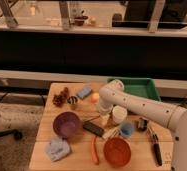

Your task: Place fork in paper cup

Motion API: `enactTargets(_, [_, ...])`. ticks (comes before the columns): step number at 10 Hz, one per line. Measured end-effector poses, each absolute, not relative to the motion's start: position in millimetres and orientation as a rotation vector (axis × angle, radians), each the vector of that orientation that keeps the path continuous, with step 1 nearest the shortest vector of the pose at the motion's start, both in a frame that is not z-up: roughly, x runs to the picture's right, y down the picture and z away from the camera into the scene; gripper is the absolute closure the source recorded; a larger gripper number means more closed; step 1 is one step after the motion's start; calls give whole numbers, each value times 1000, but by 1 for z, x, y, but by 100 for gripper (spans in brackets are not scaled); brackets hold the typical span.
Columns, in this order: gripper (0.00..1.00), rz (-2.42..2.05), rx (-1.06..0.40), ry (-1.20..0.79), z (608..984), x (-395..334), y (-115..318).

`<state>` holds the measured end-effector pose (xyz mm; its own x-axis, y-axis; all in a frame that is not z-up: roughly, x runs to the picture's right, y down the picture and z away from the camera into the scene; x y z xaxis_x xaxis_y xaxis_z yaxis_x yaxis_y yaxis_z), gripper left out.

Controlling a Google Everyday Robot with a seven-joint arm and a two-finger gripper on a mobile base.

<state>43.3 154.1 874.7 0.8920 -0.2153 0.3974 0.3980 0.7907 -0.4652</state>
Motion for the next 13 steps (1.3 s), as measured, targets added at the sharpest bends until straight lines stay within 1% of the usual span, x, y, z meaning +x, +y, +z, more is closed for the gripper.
enactTargets(4, [20, -331, -594, -342, 878, 37, 160])
enactTargets(5, [22, -329, -599, -344, 877, 32, 163])
enactTargets(6, [29, -328, -601, -344, 877, 29, 164])
enactTargets(7, [38, -327, -602, -343, 876, 26, 165])
enactTargets(8, [50, -326, -602, -342, 875, 23, 165])
enactTargets(10, [66, -325, -604, -341, 875, 20, 165])
enactTargets(12, [90, -324, -606, -337, 873, 19, 164])
enactTargets(13, [96, -323, -606, -336, 872, 20, 164])
